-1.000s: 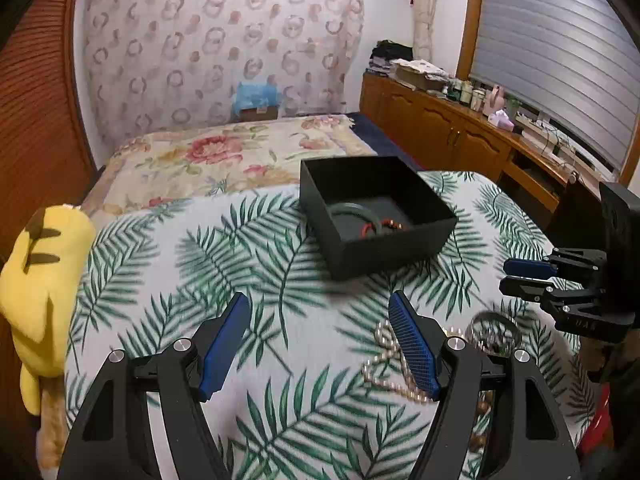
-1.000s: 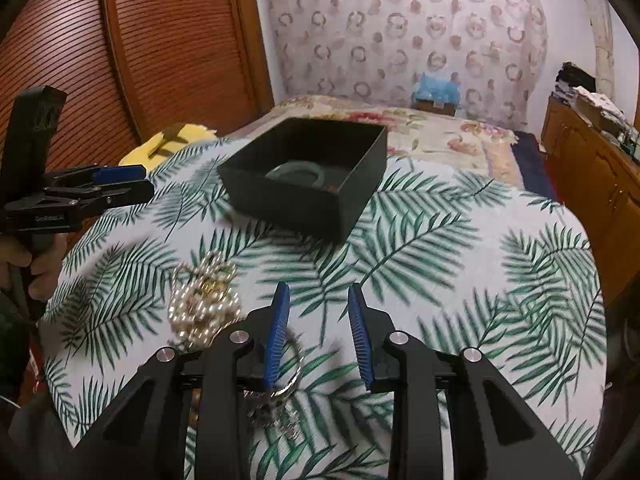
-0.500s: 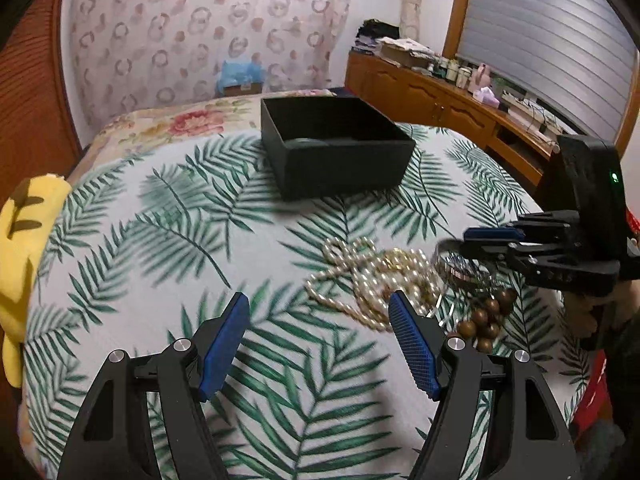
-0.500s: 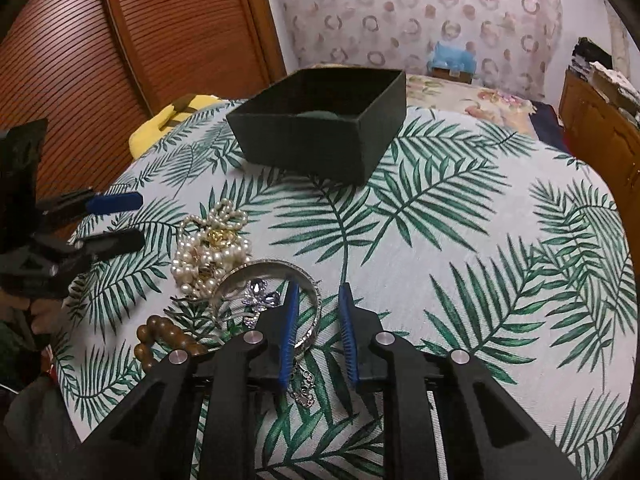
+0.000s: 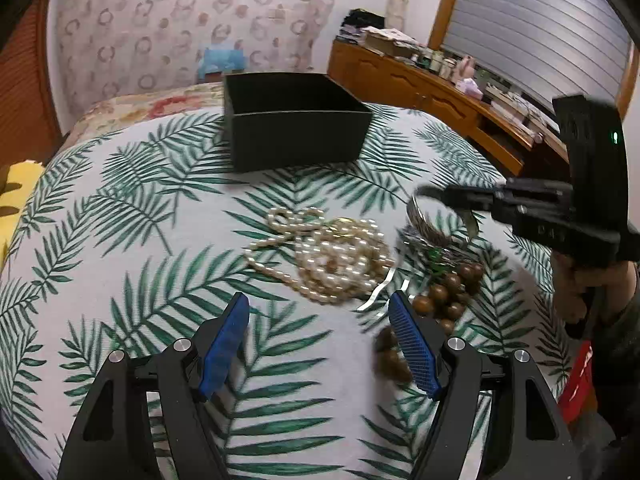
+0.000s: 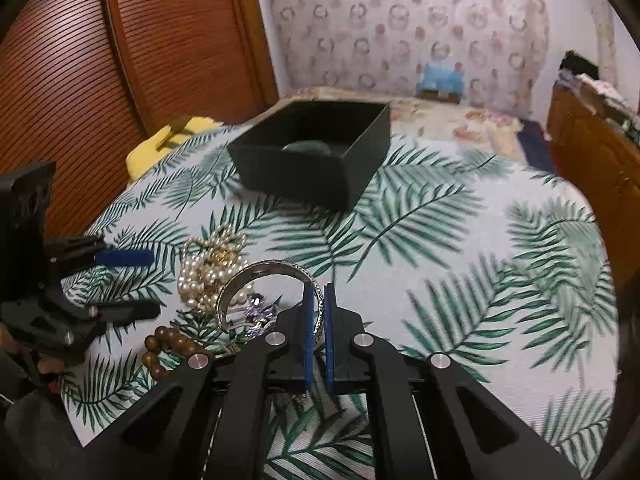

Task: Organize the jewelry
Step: 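Grasp the silver bangle with the right tool while the left tool grasps the brown bead bracelet, then lower the silver bangle into the box with the right tool while the left tool carries the brown beads over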

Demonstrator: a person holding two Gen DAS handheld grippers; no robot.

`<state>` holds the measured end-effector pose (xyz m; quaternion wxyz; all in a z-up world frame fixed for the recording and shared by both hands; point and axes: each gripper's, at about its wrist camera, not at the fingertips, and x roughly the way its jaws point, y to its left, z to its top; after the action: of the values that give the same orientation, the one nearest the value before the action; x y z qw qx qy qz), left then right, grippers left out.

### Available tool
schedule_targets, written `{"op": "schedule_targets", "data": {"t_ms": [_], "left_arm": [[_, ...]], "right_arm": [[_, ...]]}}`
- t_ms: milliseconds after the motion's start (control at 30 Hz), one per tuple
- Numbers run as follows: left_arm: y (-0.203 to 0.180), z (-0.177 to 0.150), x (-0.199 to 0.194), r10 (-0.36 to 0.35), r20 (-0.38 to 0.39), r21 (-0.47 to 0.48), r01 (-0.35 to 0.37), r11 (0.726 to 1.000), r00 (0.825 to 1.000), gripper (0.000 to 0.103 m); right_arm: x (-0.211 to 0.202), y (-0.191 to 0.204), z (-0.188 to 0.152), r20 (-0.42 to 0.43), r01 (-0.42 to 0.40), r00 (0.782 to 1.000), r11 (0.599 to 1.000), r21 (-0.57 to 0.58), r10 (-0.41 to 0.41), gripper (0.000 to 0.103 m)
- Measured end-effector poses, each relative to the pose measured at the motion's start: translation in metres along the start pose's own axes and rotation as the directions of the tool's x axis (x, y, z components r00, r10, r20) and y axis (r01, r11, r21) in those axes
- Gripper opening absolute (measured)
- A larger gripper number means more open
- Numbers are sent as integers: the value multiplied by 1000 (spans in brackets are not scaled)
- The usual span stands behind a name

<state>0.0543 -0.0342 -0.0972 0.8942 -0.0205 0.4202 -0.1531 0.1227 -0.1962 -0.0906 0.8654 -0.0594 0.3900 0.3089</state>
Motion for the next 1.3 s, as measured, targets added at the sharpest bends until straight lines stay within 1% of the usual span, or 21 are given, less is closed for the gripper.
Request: {"op": "schedule_targets", "data": {"t_ms": [100, 200, 233, 300, 400, 433, 500, 533, 600, 667, 767, 900, 1100, 1300], "left_arm": [[-9, -1, -1, -14, 2, 21, 14, 1000, 1000, 68], [-14, -3, 1, -33, -13, 36, 33, 999, 999, 57], [-18, -5, 2, -41, -20, 47, 42, 998, 999, 56], [-22, -7, 5, -50, -32, 59, 52, 997, 998, 48], [-25, -9, 10, -57, -46, 66, 60, 996, 997, 39], [-25, -9, 10, -55, -42, 68, 58, 996, 998, 38], [-26, -9, 11, -59, -43, 74, 62, 995, 997, 25], [-26, -9, 11, -74, -48, 74, 77, 994, 996, 22], [-28, -9, 10, -68, -44, 85, 72, 994, 997, 13], [-28, -9, 7, -64, -31, 89, 67, 994, 997, 12], [-28, -5, -5, -64, 13, 93, 62, 994, 998, 12], [-26, 2, -23, -69, 54, 95, 64, 993, 996, 12], [-27, 17, -48, -78, 129, 96, 66, 993, 989, 12], [-19, 32, -70, -56, 188, 87, 40, 995, 981, 12]], "right_arm": [[-10, -3, 0, 37, 34, 999, 999, 5, -34, 5], [-16, -9, -2, 47, 34, 998, 999, 25, -36, 5], [-17, -10, -3, 48, 37, 998, 999, 28, -38, 5], [-19, -13, -5, 46, 38, 998, 999, 32, -39, 5], [-17, -12, -8, 44, 39, 998, 999, 34, -41, 5], [-16, -11, -8, 44, 40, 998, 999, 35, -41, 5], [-16, -11, -8, 44, 39, 998, 999, 33, -40, 5], [-16, -10, -8, 45, 38, 998, 999, 32, -39, 5], [-16, -9, -8, 47, 35, 998, 999, 31, -36, 5], [-18, -8, -9, 50, 34, 998, 999, 28, -36, 5], [-20, -5, -8, 60, 32, 998, 999, 22, -33, 5], [-22, -1, -4, 72, 29, 997, 999, 25, -31, 5], [-24, 10, 5, 89, 31, 996, 999, 7, -32, 5], [-27, 16, 16, 106, 41, 994, 999, -13, -39, 5]]}}
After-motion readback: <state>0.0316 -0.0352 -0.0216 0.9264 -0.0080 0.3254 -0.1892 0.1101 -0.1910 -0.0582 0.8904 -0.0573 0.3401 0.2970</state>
